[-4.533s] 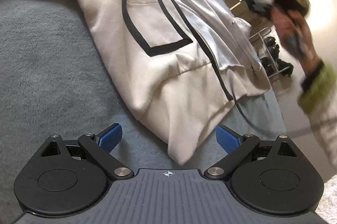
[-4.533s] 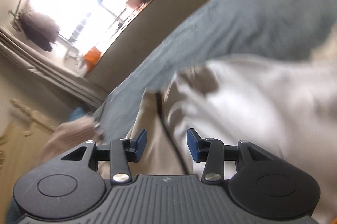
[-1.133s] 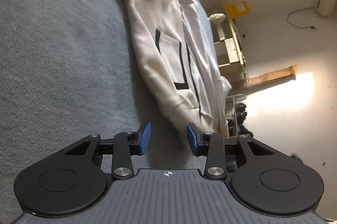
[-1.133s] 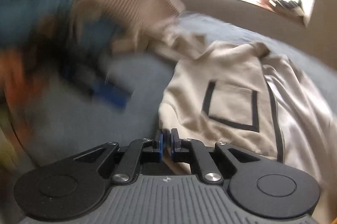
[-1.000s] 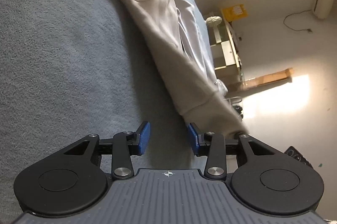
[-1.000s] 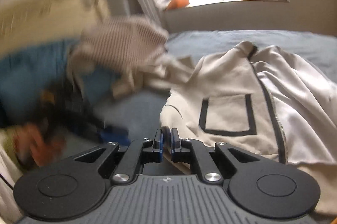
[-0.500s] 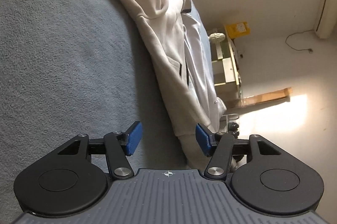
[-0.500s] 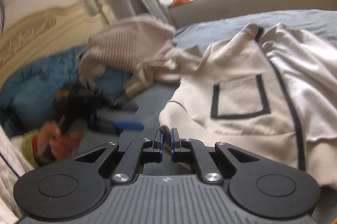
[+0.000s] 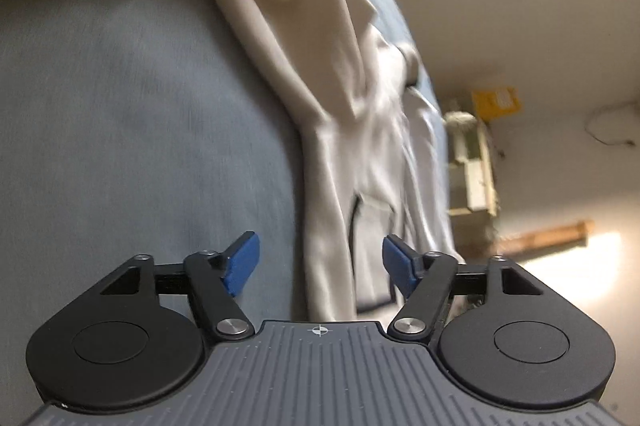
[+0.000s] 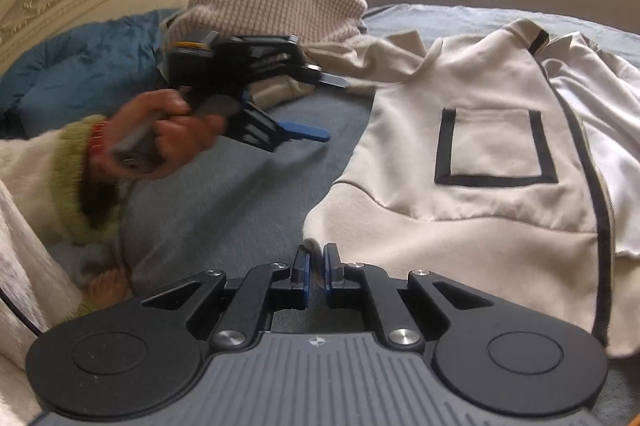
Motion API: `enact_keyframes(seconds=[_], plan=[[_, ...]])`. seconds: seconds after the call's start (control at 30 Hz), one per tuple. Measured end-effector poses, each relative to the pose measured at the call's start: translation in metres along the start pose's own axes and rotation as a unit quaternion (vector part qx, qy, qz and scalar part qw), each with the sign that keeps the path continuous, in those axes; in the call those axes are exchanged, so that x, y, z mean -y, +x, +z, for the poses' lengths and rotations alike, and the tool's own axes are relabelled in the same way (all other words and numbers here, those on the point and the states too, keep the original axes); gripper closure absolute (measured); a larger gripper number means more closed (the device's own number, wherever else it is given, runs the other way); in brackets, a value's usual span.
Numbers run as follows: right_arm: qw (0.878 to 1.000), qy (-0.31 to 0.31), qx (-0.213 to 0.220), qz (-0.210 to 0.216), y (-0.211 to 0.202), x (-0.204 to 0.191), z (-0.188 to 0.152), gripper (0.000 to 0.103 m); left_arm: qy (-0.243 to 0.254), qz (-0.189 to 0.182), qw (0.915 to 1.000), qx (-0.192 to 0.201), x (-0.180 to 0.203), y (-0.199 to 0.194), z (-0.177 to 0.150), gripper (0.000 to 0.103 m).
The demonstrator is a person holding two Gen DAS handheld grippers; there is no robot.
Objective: Fold clothes
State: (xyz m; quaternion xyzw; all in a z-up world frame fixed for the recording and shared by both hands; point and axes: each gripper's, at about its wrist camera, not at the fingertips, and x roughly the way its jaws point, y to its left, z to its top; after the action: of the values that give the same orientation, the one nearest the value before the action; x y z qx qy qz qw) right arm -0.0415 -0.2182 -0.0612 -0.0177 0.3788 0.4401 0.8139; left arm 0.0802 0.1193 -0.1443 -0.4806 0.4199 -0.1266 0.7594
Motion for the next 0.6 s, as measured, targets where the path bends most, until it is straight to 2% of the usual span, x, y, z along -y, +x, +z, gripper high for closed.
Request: enact_keyframes(seconds=[0.17, 0.23, 0.3, 0.33, 0.37, 0.4, 0.47, 0.6], plan=[[1.000, 0.012, 0.016, 0.014, -0.013, 0.007, 0.013, 0.097, -0.002, 0.018, 0.9996, 0.021, -0.001, 0.015, 0.032, 0.035], [1.000, 0.013, 0.016, 0.014, -0.014, 0.009, 0.016, 0.097, 0.010, 0.025, 0.9994, 0.023, 0.003, 0.016, 0.034, 0.038], [1.000, 0.011, 0.012, 0.015, -0.013, 0.010, 0.018, 0.097, 0.025, 0.031, 0.9989, 0.023, 0.007, 0.014, 0.033, 0.054], [1.000, 0.010, 0.011, 0.016, -0.013, 0.010, 0.019, 0.097, 0.032, 0.034, 0.9986, 0.023, 0.009, 0.014, 0.033, 0.057], [1.000, 0.006, 0.007, 0.016, -0.012, 0.010, 0.020, 0.097, 0.040, 0.037, 0.9982, 0.023, 0.012, 0.013, 0.032, 0.066], [1.000, 0.002, 0.004, 0.017, -0.011, 0.009, 0.021, 0.097, 0.048, 0.040, 0.9978, 0.023, 0.014, 0.012, 0.031, 0.081], [1.000, -0.012, -0.003, 0.016, -0.010, 0.005, 0.022, 0.097, 0.063, 0.047, 0.9967, 0.024, 0.018, 0.011, 0.030, 0.095], [0.997, -0.072, -0.029, 0.029, -0.004, -0.010, 0.027, 0.098, 0.093, 0.059, 0.9936, 0.024, 0.027, 0.008, 0.028, 0.100]])
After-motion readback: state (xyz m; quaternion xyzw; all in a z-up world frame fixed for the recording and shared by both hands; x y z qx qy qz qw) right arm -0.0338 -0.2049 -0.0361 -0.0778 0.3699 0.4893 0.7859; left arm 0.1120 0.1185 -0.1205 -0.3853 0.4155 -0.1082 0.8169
